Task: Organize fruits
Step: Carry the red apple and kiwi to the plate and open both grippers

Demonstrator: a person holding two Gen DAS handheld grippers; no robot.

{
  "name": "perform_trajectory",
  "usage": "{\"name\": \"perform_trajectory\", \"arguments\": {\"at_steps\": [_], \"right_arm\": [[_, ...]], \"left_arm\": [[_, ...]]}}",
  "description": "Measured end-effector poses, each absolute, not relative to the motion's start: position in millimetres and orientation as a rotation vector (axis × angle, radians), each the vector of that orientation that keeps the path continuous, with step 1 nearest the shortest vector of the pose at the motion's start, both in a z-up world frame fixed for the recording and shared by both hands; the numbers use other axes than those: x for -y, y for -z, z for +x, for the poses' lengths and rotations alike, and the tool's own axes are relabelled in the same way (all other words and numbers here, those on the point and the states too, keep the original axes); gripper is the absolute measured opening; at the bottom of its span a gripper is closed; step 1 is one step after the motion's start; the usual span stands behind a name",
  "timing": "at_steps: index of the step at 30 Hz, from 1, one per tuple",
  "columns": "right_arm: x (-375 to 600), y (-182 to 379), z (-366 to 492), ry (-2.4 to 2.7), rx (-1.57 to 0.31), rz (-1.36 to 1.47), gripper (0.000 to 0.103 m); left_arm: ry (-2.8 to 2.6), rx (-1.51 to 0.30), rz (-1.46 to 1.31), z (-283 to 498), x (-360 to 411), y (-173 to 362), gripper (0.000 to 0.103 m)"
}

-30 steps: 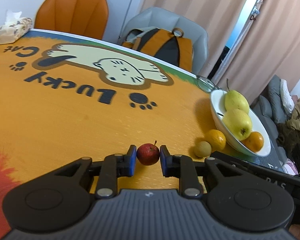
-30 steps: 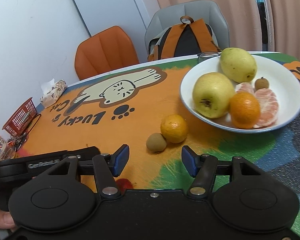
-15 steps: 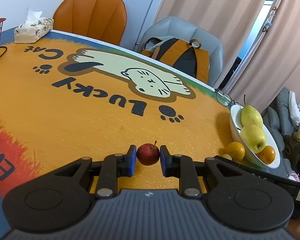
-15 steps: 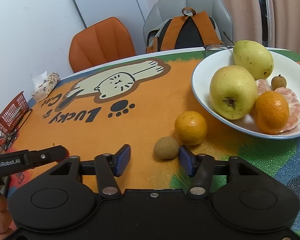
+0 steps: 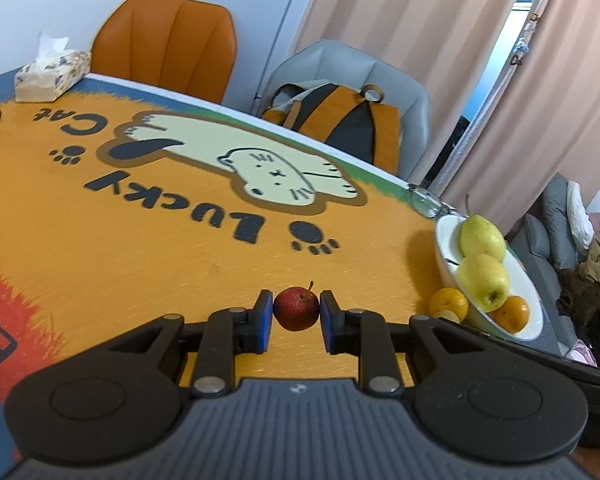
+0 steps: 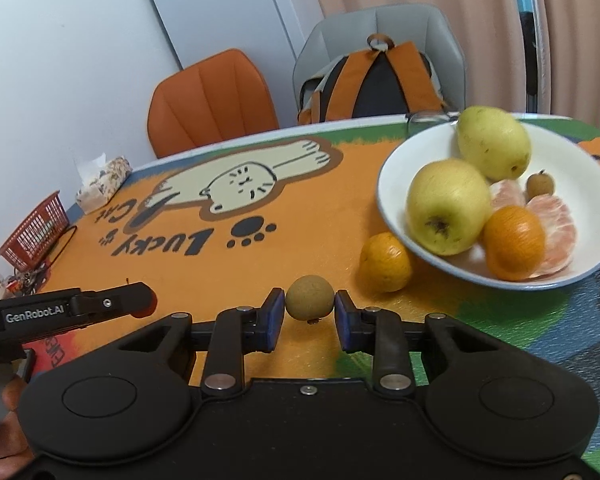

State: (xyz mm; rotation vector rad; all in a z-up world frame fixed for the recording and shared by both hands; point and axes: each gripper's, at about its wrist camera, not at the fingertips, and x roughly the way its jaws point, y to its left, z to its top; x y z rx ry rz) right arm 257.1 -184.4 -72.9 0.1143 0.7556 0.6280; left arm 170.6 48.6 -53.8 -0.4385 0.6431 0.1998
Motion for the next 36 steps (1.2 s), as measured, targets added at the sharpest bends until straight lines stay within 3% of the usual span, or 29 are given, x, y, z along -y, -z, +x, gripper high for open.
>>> {"name": "perform_trajectory", "arguments": {"at_steps": [36], "right_arm": [[308.2,41.9,291.1,-0.408,-0.615,0.205,0.028]], "left_arm": [[0.012,-0.619,-0.343,261.5,38.7,19.9,0.024]]}}
